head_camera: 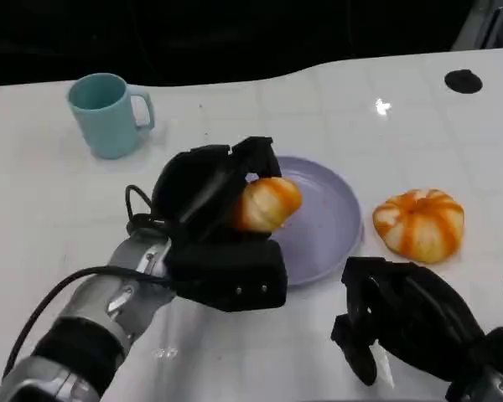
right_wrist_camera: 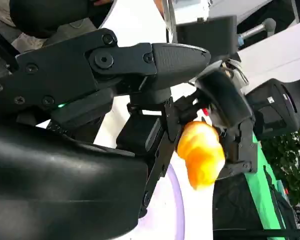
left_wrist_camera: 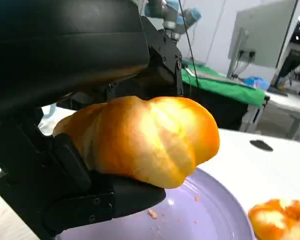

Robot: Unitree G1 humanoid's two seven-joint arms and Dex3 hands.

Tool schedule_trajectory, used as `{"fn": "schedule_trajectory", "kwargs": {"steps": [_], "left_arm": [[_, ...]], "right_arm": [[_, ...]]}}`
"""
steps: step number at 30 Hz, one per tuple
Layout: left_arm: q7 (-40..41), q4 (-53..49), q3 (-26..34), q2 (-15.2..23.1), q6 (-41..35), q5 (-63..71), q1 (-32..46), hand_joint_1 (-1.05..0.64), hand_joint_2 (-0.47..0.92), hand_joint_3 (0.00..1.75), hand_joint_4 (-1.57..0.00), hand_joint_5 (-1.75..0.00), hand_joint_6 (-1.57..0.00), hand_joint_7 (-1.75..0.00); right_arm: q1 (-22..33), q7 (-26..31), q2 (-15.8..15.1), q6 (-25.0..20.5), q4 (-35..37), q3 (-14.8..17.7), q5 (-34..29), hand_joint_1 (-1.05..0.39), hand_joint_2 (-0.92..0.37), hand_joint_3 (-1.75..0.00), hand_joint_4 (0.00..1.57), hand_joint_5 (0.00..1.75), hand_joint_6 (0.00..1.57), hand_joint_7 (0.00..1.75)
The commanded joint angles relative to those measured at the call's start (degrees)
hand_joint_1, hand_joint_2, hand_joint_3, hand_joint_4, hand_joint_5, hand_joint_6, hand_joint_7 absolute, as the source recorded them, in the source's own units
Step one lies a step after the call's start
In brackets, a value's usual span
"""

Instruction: Grasp the bread from the table and place it into the plate.

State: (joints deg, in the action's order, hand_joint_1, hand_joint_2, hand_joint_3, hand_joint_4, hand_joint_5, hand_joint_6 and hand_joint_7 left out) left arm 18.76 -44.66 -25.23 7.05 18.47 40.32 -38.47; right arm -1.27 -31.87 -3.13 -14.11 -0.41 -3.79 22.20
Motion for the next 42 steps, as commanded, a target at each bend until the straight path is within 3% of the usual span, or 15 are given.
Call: {"fn": "schedule_trajectory", "kwargs": {"steps": [1,4,5,6,9,12,16,23,29,36,42], "left_arm": [[-6.1,-2.3,-0.5,0.8,-0.5,-1.5,-2.8,-0.22,0.51,0.93,-0.77,-1.6,-0.84,-1.06],[-10.7,-2.7,-1.5,1.6,-1.1,-1.3,-3.8,-0.31,0.82,0.37,-0.61,-1.14,-0.74,-0.38],[-11.7,-2.5,-2.0,2.0,-1.5,-0.8,-4.1,-0.33,0.87,0.28,-0.57,-1.06,-0.72,-0.27],[-12.4,-2.4,-2.9,2.4,-2.1,0.2,-4.3,-0.39,0.9,0.24,-0.45,-0.83,-0.62,-0.13],[-13.9,-1.6,-4.4,3.2,-3.5,1.9,-4.6,-0.55,0.92,0.26,-0.25,-0.52,-0.41,-0.01],[-16.9,-0.2,-5.2,4.1,-4.4,2.3,-4.4,-0.74,0.92,0.36,-0.04,-0.4,-0.23,0.0],[-19.4,2.5,-5.5,5.2,-5.0,2.3,-3.2,-0.86,0.92,0.45,0.0,-0.27,-0.17,0.0],[-23.4,7.6,-4.0,7.6,-4.1,-0.3,-1.2,-0.9,0.92,0.51,0.0,-0.29,-0.19,-0.02],[-26.4,11.9,0.4,8.6,-1.6,-8.0,2.5,-0.84,0.92,0.42,-0.02,-0.42,-0.24,-0.03],[-39.8,24.8,11.3,6.6,-5.0,-33.0,13.4,-0.57,0.92,0.3,-0.26,-0.8,-0.47,-0.12],[-48.5,37.8,16.7,6.5,-12.1,-48.8,22.5,-0.54,0.92,0.34,-0.49,-1.02,-0.65,-0.2]], "right_arm": [[0.3,0.2,-0.1,0.4,-0.3,0.3,0.2,-0.92,-0.92,-0.36,1.28,1.59,1.1,1.51],[0.2,0.0,-0.2,0.4,-0.3,0.4,0.5,-0.92,-0.92,-0.36,1.28,1.59,1.1,1.52],[0.2,-0.1,-0.2,0.6,-0.3,0.4,0.5,-0.92,-0.92,-0.36,1.28,1.59,1.1,1.52],[0.3,-0.2,-0.2,0.8,-0.3,0.4,0.3,-0.92,-0.92,-0.36,1.28,1.59,1.1,1.52],[0.3,-0.4,-0.3,1.4,-0.3,0.3,0.1,-0.92,-0.92,-0.37,1.28,1.58,1.1,1.52],[0.3,-0.3,-0.4,1.4,-0.2,0.3,0.1,-0.92,-0.92,-0.38,1.29,1.59,1.1,1.52],[0.6,-0.3,-0.2,1.2,0.1,0.5,0.5,-0.92,-0.92,-0.36,1.3,1.58,1.11,1.51],[1.4,0.5,-0.5,0.9,-1.5,0.1,-0.2,-0.92,-0.92,-0.38,1.29,1.58,1.11,1.5],[1.2,0.7,-0.3,0.8,-1.7,-0.2,-0.2,-0.93,-0.92,-0.39,1.29,1.6,1.1,1.51],[1.6,0.8,0.2,0.8,-1.8,-0.7,0.3,-0.93,-0.92,-0.36,1.29,1.59,1.11,1.5],[2.1,1.1,0.0,0.5,-2.9,-1.0,0.0,-0.93,-0.92,-0.37,1.28,1.59,1.1,1.5]]}}
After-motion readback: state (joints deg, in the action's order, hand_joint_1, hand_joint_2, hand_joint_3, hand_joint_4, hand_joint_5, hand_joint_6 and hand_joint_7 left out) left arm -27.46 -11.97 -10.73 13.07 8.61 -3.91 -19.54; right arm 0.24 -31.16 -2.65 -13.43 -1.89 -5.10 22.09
